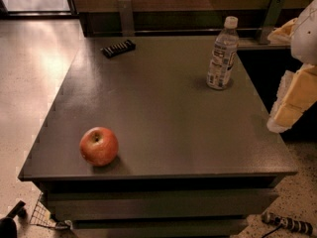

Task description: Move apple near rxbar chocolate

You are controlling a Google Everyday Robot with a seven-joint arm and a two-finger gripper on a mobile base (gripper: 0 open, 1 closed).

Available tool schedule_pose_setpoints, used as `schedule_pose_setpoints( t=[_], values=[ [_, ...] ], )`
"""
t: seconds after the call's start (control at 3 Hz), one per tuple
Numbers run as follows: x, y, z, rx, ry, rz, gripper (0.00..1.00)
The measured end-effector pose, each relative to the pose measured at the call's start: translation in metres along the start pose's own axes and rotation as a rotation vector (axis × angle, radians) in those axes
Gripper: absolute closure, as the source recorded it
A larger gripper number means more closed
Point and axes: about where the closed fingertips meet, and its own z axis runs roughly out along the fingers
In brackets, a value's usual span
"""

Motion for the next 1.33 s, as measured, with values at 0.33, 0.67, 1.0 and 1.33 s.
schedule_pose_setpoints(
  t=[0.33, 0.67, 1.0, 1.33],
  values=[
    [-0.021, 0.001, 0.022, -0.032, -0.152, -0.028, 0.0],
    [-0.041, 0.005, 0.066, -0.104, -0.366, -0.035, 0.0],
    [-0.07, 0.013, 0.106, -0.174, -0.604, -0.017, 0.0],
    [-0.095, 0.025, 0.134, -0.223, -0.827, 0.025, 0.0]
  ],
)
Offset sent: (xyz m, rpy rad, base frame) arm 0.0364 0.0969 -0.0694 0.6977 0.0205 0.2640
